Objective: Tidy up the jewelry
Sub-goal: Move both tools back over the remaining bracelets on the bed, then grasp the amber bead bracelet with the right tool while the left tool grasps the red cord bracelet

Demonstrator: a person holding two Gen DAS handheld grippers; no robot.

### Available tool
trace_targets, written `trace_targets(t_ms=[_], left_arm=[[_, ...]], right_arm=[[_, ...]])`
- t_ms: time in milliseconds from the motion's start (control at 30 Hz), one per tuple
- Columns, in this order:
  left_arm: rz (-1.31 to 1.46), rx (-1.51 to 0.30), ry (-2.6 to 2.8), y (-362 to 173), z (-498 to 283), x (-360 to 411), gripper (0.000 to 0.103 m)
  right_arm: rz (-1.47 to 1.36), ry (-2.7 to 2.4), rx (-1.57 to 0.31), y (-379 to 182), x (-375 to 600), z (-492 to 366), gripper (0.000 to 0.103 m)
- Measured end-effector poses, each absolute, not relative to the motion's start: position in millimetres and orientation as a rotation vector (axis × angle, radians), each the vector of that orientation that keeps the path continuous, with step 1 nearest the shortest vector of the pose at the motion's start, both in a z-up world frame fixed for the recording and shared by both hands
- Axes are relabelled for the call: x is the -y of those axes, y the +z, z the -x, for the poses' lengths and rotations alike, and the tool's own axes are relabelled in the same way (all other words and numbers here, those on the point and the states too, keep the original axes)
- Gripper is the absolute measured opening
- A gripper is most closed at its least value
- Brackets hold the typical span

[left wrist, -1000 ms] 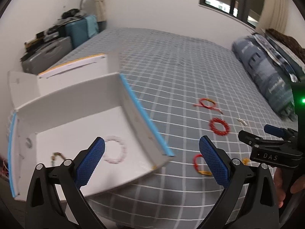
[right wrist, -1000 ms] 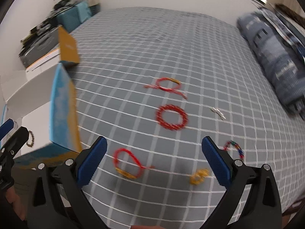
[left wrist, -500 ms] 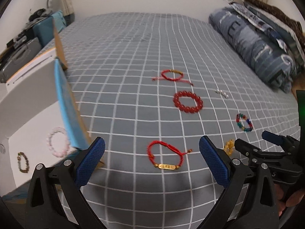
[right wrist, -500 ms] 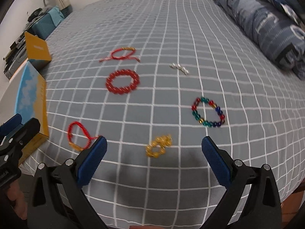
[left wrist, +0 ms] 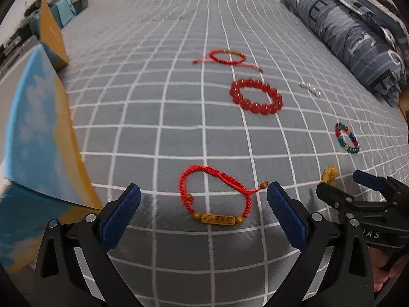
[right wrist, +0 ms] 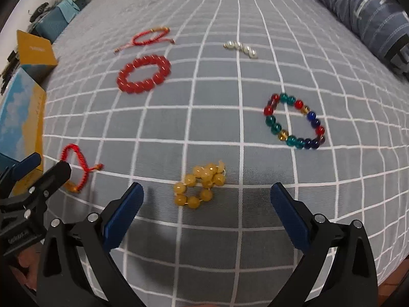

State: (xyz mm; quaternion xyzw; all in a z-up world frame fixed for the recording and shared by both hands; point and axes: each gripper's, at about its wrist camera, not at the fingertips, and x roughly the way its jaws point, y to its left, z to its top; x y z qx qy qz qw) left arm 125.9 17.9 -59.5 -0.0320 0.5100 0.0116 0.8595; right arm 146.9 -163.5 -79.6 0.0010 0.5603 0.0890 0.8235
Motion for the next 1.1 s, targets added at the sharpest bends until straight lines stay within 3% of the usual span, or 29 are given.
trace_targets(t_ms=[300,467,767,1100], left_arm=[[0.057,-1.092,0.055,-76,-130,-15,0.097],[0.067,-1.124,0.052,-83,-135,-14,0.084],[0.081,-1.136,0.057,-82,-135,-17,0.064],[0.091,-1.155,0.053,-78,-131,-18,0.035]], right_arm=[[-0.091,0.164,-1.202,-86,175,-155,0.095],[-0.103,0.143,-1.221,-88,174,-159,0.092],[-0.06,0.09,-1.228,-90,173,-159,0.067],[0.004,0.068,-1.226,-88,172,-160,0.023]])
